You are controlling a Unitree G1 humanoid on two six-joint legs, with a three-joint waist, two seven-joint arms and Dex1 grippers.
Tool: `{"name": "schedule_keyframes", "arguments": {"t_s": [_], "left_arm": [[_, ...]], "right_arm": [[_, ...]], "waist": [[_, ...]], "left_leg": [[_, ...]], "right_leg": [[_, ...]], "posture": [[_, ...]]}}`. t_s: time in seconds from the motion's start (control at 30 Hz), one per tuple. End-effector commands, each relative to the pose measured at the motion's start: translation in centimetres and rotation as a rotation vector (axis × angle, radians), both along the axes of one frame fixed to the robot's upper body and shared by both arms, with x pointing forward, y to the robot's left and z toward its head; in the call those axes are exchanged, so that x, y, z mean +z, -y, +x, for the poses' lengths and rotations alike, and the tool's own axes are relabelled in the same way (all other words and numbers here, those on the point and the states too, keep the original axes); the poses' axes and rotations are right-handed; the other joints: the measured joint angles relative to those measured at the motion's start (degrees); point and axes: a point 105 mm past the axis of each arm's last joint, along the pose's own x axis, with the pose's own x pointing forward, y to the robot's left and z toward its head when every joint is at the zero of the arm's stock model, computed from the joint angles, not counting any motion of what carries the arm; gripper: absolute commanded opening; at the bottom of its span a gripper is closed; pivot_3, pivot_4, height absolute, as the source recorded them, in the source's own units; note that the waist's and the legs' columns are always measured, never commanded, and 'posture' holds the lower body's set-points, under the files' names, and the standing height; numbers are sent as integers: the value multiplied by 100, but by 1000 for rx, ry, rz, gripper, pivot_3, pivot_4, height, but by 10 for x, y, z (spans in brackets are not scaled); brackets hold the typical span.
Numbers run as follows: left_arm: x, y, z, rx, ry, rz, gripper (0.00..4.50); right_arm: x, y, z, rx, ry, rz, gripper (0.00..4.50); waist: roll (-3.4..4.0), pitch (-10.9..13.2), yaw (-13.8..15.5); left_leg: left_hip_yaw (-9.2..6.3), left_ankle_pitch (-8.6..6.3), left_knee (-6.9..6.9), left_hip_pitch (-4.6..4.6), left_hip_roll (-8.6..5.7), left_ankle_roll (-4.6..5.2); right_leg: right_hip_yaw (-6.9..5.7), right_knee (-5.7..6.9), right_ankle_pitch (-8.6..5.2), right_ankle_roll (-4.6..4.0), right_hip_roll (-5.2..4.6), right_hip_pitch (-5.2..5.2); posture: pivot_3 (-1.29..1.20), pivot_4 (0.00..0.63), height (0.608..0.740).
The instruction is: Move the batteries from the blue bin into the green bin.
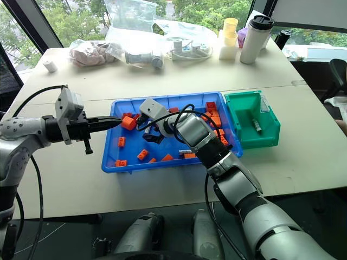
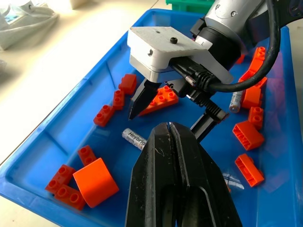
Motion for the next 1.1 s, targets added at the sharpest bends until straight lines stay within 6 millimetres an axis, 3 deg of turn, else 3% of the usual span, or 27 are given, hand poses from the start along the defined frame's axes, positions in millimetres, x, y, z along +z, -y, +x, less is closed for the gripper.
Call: {"name": "schedule_keyframes", "arguments": {"t_s": [0.03, 0.83, 0.93, 1.03, 1.1], "left_arm": [[11, 1, -3, 0, 47, -4, 0], [13, 1, -3, 7, 53, -5, 0], [13, 1, -3, 7, 53, -4, 0], [13, 1, -3, 6, 53, -4, 0], [13, 2, -2, 5, 53, -5, 0]], "right_arm": [[16, -12, 1, 22, 43, 34, 4456], [-8, -25, 5, 72, 10, -17, 4456], [-10, -24, 6, 70, 12, -22, 3651], [-9, -23, 5, 71, 8, -17, 2177], [-9, -22, 5, 68, 3, -16, 2180]], "waist": [[0, 0, -19], [1, 0, -105], [1, 0, -104], [1, -1, -105], [1, -1, -105]], "left_leg": [[0, 0, 0, 0, 0, 0], [-3, 0, -4, 1, 1, -1], [-3, 0, -4, 1, 0, -1], [-3, 0, -4, 1, 1, -1], [-3, 0, -4, 1, 1, -1]], "right_leg": [[0, 0, 0, 0, 0, 0], [-1, 0, 0, 0, 1, 0], [-1, 0, 0, 0, 1, 0], [-1, 0, 0, 0, 1, 0], [-1, 0, 0, 0, 1, 0]], "posture": [[0, 150, 740], [0, 150, 740], [0, 150, 740], [0, 150, 740], [0, 150, 740]]}}
